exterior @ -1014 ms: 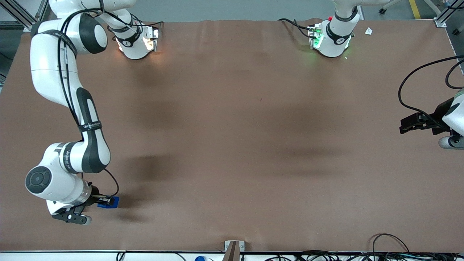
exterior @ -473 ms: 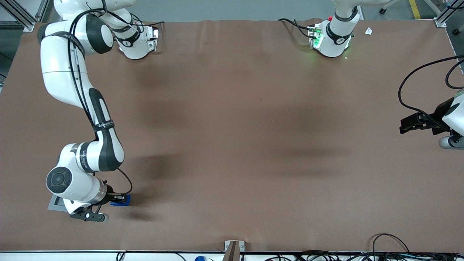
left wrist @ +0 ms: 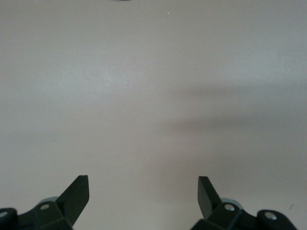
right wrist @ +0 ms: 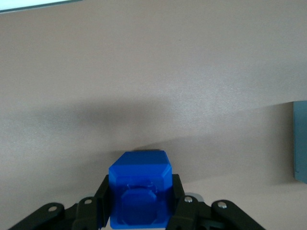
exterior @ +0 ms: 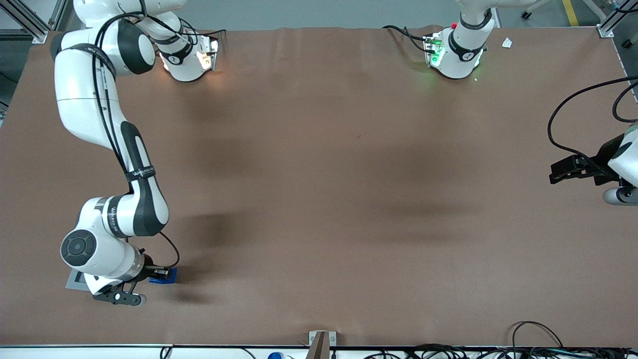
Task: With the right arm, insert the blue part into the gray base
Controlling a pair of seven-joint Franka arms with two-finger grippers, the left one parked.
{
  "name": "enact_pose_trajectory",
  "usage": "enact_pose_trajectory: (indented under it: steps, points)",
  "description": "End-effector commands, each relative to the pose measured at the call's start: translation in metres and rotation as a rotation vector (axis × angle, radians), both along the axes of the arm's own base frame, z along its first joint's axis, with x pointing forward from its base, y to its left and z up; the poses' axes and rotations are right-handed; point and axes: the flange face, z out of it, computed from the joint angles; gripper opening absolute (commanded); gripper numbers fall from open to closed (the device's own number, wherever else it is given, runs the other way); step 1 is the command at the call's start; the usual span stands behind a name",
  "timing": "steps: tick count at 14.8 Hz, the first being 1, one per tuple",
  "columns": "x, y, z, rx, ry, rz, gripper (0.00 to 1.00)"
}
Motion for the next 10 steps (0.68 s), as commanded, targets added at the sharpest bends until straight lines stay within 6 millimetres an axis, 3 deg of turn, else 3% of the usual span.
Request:
enact_pose_trajectory:
  steps: [1,4,6,10]
  points:
    - [-0.002,-0.003,0.001,-0.006,0.002,0.0,0.07]
    - [-0.002,-0.005,0.0,0.001,0.002,-0.008,0.09]
    - [-0.01,-0.012,-0.018,0.0,0.04,-0.017,0.09]
    - [-0.011,-0.01,-0.019,-0.001,0.045,-0.018,0.09]
